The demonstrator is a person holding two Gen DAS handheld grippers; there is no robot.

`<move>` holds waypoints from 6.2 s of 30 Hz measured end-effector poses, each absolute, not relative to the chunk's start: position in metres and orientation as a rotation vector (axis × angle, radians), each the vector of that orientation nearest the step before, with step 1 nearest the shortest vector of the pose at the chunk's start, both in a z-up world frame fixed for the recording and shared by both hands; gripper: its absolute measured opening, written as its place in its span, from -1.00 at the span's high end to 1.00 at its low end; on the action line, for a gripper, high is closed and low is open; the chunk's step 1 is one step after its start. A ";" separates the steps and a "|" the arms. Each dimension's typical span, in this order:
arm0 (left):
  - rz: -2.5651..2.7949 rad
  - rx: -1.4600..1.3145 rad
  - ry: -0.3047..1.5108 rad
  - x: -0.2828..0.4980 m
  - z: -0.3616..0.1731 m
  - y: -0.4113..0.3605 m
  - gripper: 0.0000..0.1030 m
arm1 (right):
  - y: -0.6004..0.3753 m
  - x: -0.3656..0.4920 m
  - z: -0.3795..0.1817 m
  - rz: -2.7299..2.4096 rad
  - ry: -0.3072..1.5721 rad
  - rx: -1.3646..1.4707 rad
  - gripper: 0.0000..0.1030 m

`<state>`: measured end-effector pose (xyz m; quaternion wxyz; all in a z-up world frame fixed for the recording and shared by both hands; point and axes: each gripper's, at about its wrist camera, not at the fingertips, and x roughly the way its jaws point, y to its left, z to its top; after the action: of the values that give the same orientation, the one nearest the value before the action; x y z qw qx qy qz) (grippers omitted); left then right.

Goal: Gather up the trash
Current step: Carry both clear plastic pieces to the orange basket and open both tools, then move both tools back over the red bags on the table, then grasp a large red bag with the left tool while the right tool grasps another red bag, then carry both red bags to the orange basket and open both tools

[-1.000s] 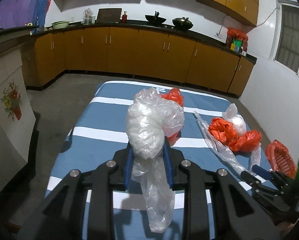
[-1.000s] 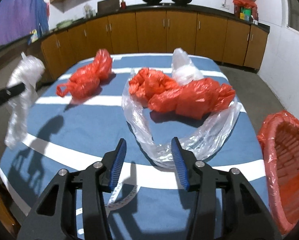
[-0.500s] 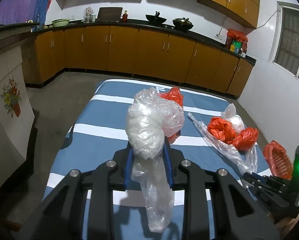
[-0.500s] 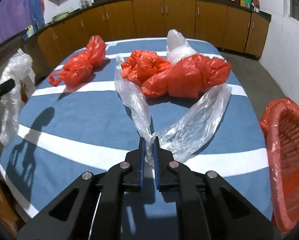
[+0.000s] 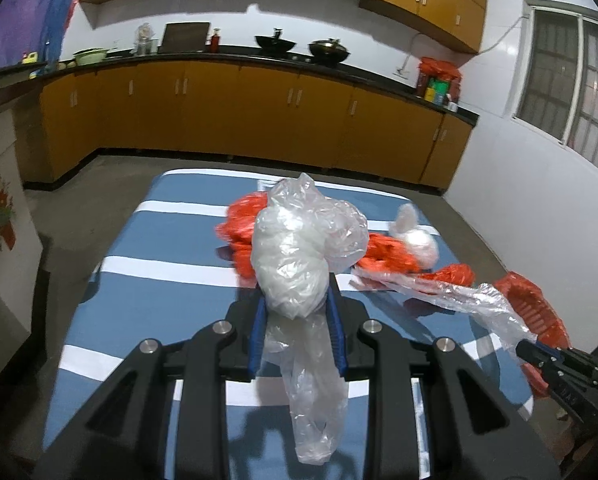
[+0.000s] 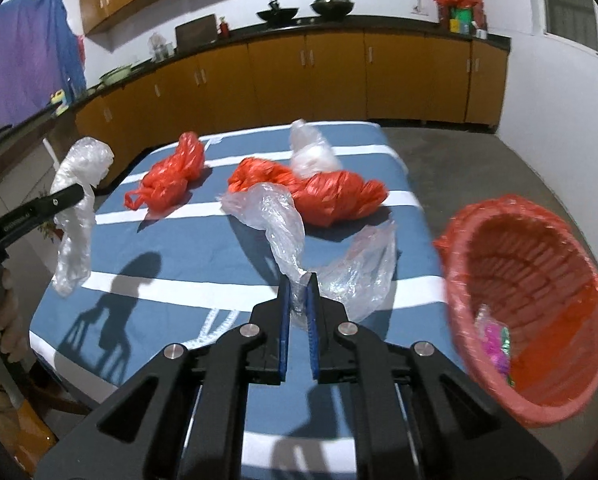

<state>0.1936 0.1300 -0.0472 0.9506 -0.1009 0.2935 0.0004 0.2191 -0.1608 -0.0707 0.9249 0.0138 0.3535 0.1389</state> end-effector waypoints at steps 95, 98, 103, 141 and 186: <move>-0.090 -0.055 0.621 0.259 -0.075 0.036 -0.26 | -0.279 0.227 -0.056 0.033 0.630 0.144 0.29; -0.015 -0.063 0.613 0.254 -0.073 0.069 -0.30 | -0.251 0.241 -0.056 0.090 0.632 0.127 0.27; 0.093 -0.102 0.611 0.253 -0.072 0.121 -0.32 | -0.210 0.261 -0.060 0.154 0.634 0.105 0.19; 0.178 -0.174 0.805 0.365 -0.124 0.174 -0.29 | -0.127 0.355 -0.131 0.067 0.869 0.161 0.07; -0.098 -0.080 0.611 0.263 -0.051 0.083 0.61 | -0.192 0.262 -0.063 0.082 0.701 0.150 0.16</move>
<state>0.2629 0.0832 -0.0507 0.9518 -0.0395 0.3004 -0.0481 0.2616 -0.1916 -0.0629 0.9356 0.0736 0.3429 0.0402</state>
